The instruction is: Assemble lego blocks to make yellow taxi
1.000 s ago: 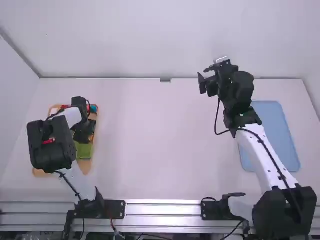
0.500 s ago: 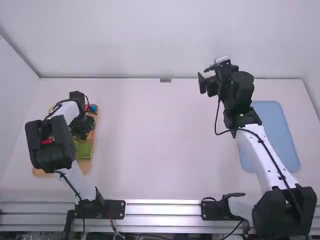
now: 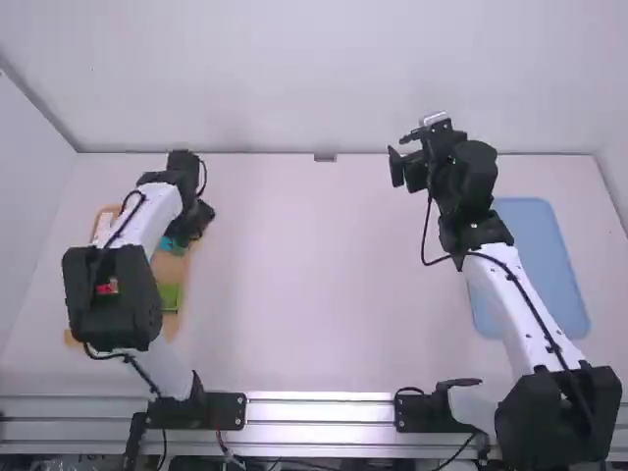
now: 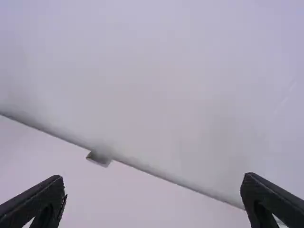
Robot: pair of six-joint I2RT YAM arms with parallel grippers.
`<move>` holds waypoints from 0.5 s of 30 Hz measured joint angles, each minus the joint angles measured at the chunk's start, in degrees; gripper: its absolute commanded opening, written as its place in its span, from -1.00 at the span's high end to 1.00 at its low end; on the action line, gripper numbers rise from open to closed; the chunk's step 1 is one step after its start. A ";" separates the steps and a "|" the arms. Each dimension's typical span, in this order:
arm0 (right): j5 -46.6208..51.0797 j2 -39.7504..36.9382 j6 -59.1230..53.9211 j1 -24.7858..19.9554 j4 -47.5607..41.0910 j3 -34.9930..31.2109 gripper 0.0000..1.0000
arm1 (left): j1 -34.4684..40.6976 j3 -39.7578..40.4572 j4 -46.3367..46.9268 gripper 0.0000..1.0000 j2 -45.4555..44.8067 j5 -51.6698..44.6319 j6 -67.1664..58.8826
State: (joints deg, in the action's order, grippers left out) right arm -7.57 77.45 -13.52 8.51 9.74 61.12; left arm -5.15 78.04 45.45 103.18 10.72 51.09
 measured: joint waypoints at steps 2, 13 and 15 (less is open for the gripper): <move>0.00 0.00 0.04 0.00 -0.66 0.00 -0.97 | 5.66 0.00 -2.25 0.37 -1.36 -2.80 -11.61; 0.00 0.00 -0.13 0.00 -1.14 0.00 -0.97 | 23.82 -0.04 -2.45 0.74 -1.55 -21.92 -70.62; 0.04 0.00 0.02 0.00 -1.14 0.00 -0.97 | 25.75 -0.04 -2.43 0.78 -1.57 -22.93 -76.98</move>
State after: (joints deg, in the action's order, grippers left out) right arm -7.53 77.45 -13.50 8.51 8.60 61.12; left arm 20.60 78.00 43.03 101.60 -12.21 -25.89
